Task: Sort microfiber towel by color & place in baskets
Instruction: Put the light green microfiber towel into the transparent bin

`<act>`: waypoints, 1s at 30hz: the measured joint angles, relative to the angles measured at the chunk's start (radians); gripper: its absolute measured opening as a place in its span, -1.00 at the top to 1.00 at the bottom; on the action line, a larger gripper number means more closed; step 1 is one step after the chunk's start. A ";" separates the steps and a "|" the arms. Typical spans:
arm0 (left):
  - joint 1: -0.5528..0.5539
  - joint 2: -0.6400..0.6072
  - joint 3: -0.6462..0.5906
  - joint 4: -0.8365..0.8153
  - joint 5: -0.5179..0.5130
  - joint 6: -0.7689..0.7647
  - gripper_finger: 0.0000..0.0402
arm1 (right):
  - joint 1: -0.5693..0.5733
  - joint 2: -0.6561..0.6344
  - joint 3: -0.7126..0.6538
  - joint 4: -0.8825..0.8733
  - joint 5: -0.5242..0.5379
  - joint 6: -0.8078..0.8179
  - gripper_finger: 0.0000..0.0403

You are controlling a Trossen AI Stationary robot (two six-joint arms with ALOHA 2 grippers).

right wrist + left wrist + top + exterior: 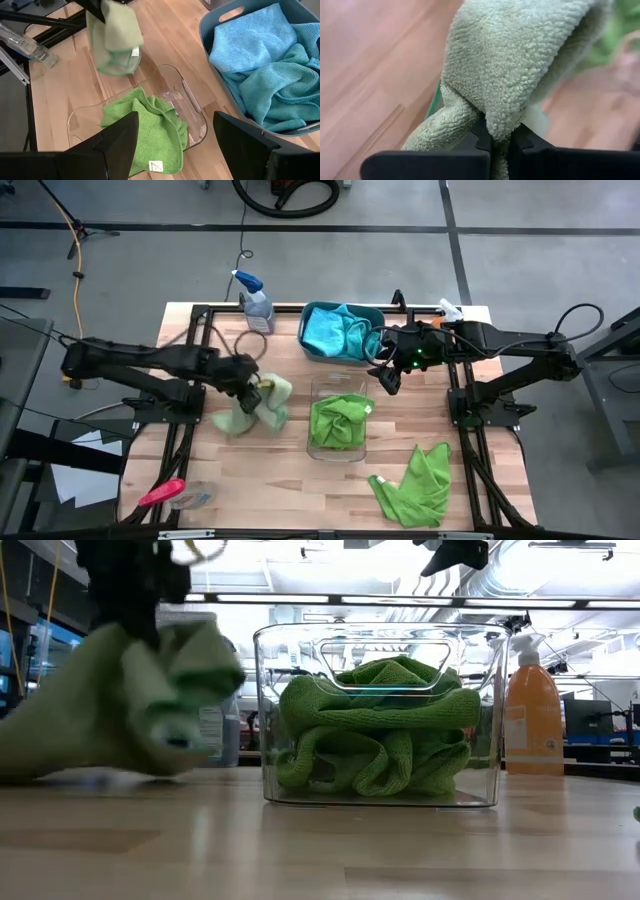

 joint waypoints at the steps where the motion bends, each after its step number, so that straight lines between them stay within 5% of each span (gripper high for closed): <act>1: 0.000 -0.026 0.010 0.001 0.000 0.001 1.00 | 0.000 0.000 0.000 0.000 0.000 -0.001 -0.27; 7: 0.001 -0.133 0.091 0.046 -0.004 0.064 1.00 | 0.000 0.000 0.000 0.000 0.000 -0.010 -0.27; 19: 0.001 -0.164 0.163 0.512 -0.088 0.433 0.99 | 0.000 0.000 0.000 0.000 0.000 -0.002 -0.27; 30: 0.001 -0.164 0.163 0.582 -0.092 0.508 0.99 | 0.000 0.000 0.000 0.001 0.000 -0.029 -0.27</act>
